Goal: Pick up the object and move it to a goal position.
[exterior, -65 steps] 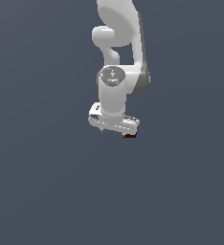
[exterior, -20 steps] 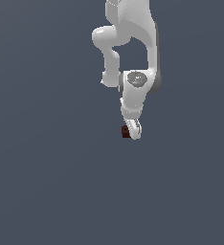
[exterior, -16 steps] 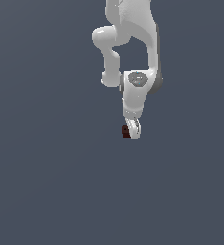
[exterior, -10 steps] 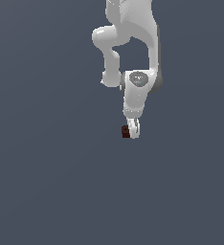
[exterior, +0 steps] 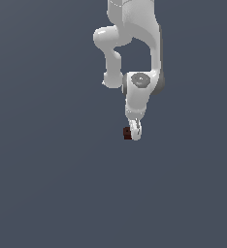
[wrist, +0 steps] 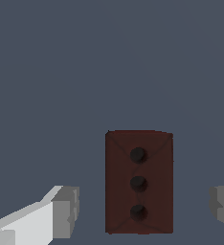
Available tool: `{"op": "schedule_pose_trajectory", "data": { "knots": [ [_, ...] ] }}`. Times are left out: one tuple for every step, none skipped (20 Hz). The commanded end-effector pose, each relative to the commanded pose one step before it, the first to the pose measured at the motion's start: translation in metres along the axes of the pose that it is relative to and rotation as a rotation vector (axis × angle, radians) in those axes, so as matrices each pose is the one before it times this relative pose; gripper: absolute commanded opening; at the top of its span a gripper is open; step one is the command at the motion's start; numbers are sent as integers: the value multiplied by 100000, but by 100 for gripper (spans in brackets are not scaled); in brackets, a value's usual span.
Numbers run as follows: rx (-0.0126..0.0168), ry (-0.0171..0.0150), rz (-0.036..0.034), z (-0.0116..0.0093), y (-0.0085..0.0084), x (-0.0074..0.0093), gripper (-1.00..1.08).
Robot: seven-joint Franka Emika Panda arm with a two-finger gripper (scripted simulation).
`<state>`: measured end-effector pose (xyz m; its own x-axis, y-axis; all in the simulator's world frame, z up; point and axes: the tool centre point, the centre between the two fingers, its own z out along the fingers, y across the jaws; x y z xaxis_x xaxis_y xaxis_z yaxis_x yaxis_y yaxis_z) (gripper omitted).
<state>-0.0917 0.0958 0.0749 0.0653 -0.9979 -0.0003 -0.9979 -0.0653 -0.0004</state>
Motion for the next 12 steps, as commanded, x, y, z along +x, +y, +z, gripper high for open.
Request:
{"op": "schedule_pose_trajectory", "data": {
  "knots": [
    [-67, 18, 70, 503, 42, 19, 100],
    [0, 0, 0, 319, 16, -15, 100],
    [-3, 6, 97, 376, 12, 34, 100],
    [0, 0, 0, 429, 19, -20, 100],
    [-1, 8, 97, 483, 14, 29, 100],
    [0, 0, 0, 518, 17, -24, 100],
    [1, 4, 98, 470, 5, 29, 100],
    [0, 0, 0, 410, 5, -20, 100],
    [4, -7, 69, 349, -5, 18, 100],
    [0, 0, 0, 294, -5, -16, 100],
    [0, 0, 0, 238, -7, -13, 100],
    [0, 0, 0, 184, -8, -10, 100]
  ]
}}
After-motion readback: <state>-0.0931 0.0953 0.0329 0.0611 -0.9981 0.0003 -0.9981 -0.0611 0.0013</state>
